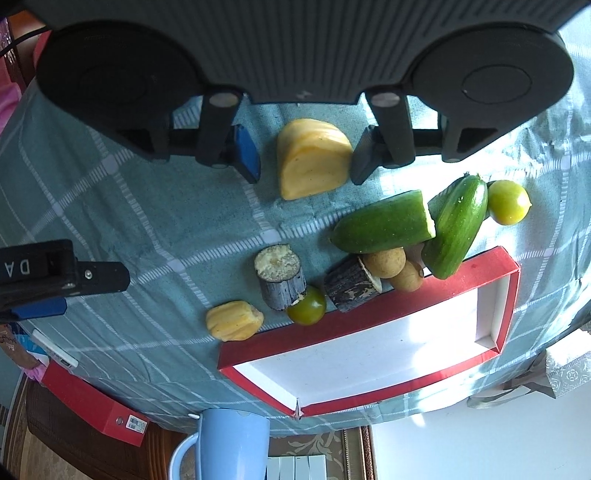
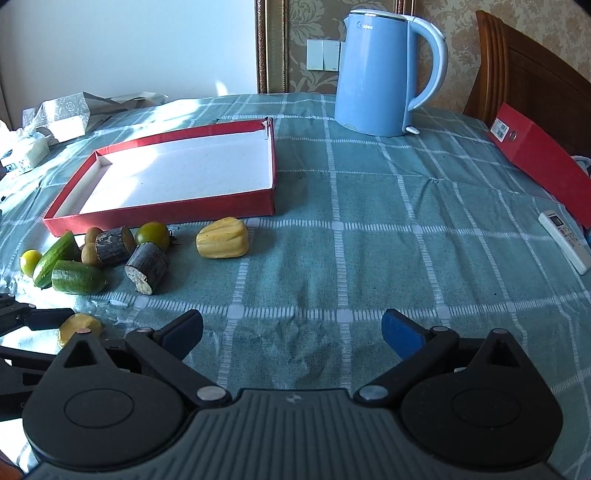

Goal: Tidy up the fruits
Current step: 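Close the left gripper on the pale yellow chunk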

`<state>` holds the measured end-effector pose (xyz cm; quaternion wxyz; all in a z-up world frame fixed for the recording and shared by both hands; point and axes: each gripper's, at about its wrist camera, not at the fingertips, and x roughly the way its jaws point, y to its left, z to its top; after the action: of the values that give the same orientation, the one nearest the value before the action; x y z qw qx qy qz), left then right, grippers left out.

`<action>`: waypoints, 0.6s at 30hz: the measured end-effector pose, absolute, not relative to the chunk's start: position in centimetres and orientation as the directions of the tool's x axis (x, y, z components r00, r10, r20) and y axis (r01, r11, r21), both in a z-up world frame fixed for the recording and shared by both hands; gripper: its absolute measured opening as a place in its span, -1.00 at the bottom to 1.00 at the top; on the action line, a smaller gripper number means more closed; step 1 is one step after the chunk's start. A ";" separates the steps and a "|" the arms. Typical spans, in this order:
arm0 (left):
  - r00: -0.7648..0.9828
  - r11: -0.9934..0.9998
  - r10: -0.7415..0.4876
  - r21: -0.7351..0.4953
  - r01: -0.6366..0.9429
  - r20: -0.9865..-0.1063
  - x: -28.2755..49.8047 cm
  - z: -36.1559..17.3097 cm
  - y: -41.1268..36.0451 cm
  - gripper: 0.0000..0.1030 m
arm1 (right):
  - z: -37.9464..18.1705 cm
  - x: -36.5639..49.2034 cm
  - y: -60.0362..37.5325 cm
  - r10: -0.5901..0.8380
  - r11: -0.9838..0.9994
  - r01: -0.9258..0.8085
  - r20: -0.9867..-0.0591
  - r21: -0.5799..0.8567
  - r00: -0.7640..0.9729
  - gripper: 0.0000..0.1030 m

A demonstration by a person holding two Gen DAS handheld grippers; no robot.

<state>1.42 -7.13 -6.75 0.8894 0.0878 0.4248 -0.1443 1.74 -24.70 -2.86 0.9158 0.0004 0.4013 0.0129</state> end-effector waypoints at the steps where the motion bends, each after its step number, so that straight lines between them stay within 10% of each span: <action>1: 0.599 0.945 -0.181 0.031 0.326 -0.780 1.5 -6.7 -7.0 -0.21 | -2.9 1.8 -24.6 0.028 1.000 -0.027 -0.736 0.013 0.677 1.00; 18: 0.649 0.963 -0.172 0.013 0.271 -0.741 0.9 -5.5 -5.7 -0.27 | -3.2 2.8 -23.5 0.072 0.996 -0.085 -0.732 0.019 0.678 1.00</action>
<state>0.86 -5.68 -5.47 0.9058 0.0613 0.4010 -0.1222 2.84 -23.50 -3.16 0.9159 -0.0084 0.3991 0.0427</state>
